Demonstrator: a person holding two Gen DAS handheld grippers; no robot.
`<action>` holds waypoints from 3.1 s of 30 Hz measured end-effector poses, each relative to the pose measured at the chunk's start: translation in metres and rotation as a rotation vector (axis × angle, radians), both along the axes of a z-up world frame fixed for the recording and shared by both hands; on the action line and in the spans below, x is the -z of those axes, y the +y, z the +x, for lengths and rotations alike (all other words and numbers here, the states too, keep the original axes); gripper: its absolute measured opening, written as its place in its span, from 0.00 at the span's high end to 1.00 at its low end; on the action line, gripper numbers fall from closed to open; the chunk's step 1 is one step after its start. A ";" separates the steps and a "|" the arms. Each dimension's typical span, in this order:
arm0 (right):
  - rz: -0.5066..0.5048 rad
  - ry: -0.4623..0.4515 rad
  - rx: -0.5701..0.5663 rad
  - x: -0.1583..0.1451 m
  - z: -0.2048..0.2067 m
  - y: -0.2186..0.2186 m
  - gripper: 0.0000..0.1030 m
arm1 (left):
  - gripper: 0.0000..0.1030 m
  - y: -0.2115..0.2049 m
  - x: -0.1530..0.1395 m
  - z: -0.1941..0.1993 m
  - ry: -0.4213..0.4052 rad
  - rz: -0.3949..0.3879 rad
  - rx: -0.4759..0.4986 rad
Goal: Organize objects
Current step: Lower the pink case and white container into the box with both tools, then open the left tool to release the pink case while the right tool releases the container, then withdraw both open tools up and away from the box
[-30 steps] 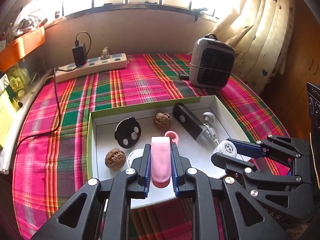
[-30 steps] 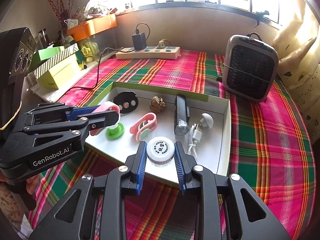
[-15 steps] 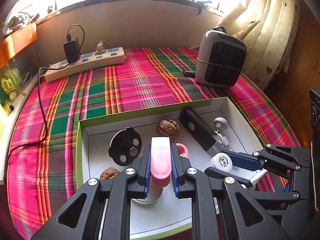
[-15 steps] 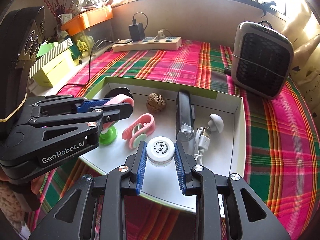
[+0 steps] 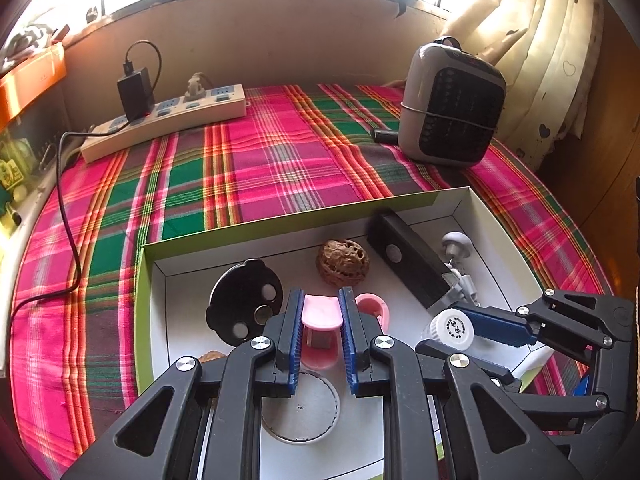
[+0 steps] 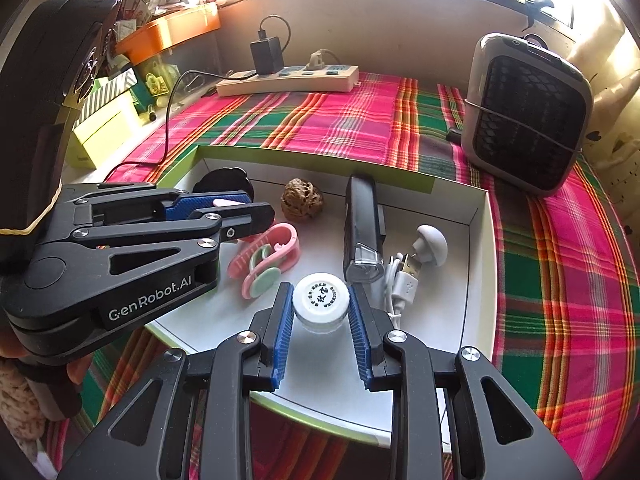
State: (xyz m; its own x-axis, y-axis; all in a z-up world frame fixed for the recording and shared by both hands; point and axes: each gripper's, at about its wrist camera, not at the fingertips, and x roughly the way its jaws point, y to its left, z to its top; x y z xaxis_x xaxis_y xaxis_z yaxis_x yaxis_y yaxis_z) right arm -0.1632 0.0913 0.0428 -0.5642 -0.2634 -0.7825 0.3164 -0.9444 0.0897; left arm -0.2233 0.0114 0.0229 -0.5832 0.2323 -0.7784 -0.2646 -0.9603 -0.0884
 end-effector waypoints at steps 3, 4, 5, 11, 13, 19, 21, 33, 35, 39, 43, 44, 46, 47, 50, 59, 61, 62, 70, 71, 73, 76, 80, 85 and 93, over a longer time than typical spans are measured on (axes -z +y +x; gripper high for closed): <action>-0.001 -0.002 0.003 0.001 -0.001 -0.001 0.72 | 0.85 0.001 0.001 -0.001 -0.002 -0.002 0.000; 0.001 -0.001 0.004 0.001 -0.001 -0.001 0.72 | 0.85 0.000 0.002 -0.001 -0.004 -0.002 0.000; 0.005 0.001 0.006 0.001 -0.001 -0.001 0.72 | 0.85 0.000 0.002 -0.001 -0.005 -0.001 0.000; 0.017 0.001 0.008 0.003 -0.003 -0.001 0.72 | 0.85 0.001 0.004 -0.002 -0.010 -0.003 0.000; 0.018 -0.001 0.008 0.004 -0.003 -0.001 0.72 | 0.85 0.001 0.004 -0.002 -0.011 0.000 0.002; 0.018 0.001 0.009 0.004 -0.003 -0.002 0.72 | 0.84 -0.001 0.006 -0.002 -0.025 0.008 -0.002; 0.019 0.000 0.008 0.004 -0.002 -0.002 0.72 | 0.84 -0.001 0.006 -0.003 -0.027 0.007 -0.005; 0.024 0.000 0.018 0.004 -0.001 -0.002 0.72 | 0.77 -0.002 0.007 -0.002 -0.033 0.004 -0.008; 0.024 -0.001 0.018 0.005 -0.001 -0.002 0.72 | 0.75 -0.002 0.008 -0.002 -0.035 0.003 -0.009; 0.021 -0.003 0.018 0.005 -0.001 -0.002 0.71 | 0.72 -0.002 0.009 -0.002 -0.038 0.001 -0.012; 0.021 -0.002 0.017 0.005 0.000 -0.002 0.68 | 0.72 -0.003 0.009 -0.002 -0.036 0.000 -0.011; 0.021 -0.003 0.017 0.005 0.000 -0.002 0.68 | 0.71 -0.003 0.009 -0.002 -0.035 0.000 -0.011; 0.023 -0.002 0.020 0.005 0.001 -0.002 0.68 | 0.71 -0.003 0.008 -0.001 -0.033 -0.003 -0.016; 0.023 -0.001 0.022 0.005 0.001 -0.002 0.67 | 0.70 -0.004 0.007 -0.001 -0.031 -0.002 -0.016; 0.020 0.001 0.024 0.004 0.003 -0.002 0.64 | 0.69 -0.003 0.005 0.002 -0.024 -0.006 -0.019; 0.015 0.013 0.037 0.000 0.009 0.000 0.59 | 0.66 -0.004 -0.003 0.014 0.004 -0.025 -0.033; 0.010 0.017 0.039 -0.001 0.012 0.002 0.57 | 0.66 -0.005 -0.007 0.019 0.020 -0.030 -0.045; 0.009 0.019 0.041 -0.002 0.013 0.002 0.56 | 0.66 -0.006 -0.009 0.021 0.024 -0.024 -0.048; 0.006 0.044 0.056 -0.009 0.027 0.004 0.56 | 0.66 -0.011 -0.020 0.044 0.074 -0.042 -0.095; 0.004 0.047 0.058 -0.009 0.029 0.004 0.56 | 0.66 -0.011 -0.021 0.047 0.082 -0.053 -0.097; 0.000 0.053 0.063 -0.011 0.032 0.004 0.55 | 0.66 -0.011 -0.022 0.053 0.093 -0.066 -0.107; 0.008 0.075 0.070 -0.015 0.039 0.003 0.50 | 0.66 -0.015 -0.024 0.063 0.098 -0.056 -0.124; 0.010 0.084 0.083 -0.018 0.045 0.003 0.50 | 0.66 -0.015 -0.028 0.076 0.125 -0.078 -0.143; 0.008 0.108 0.083 -0.024 0.057 0.003 0.50 | 0.66 -0.020 -0.031 0.092 0.139 -0.068 -0.171; 0.008 0.129 0.093 -0.030 0.077 0.004 0.45 | 0.66 -0.024 -0.033 0.120 0.147 -0.067 -0.208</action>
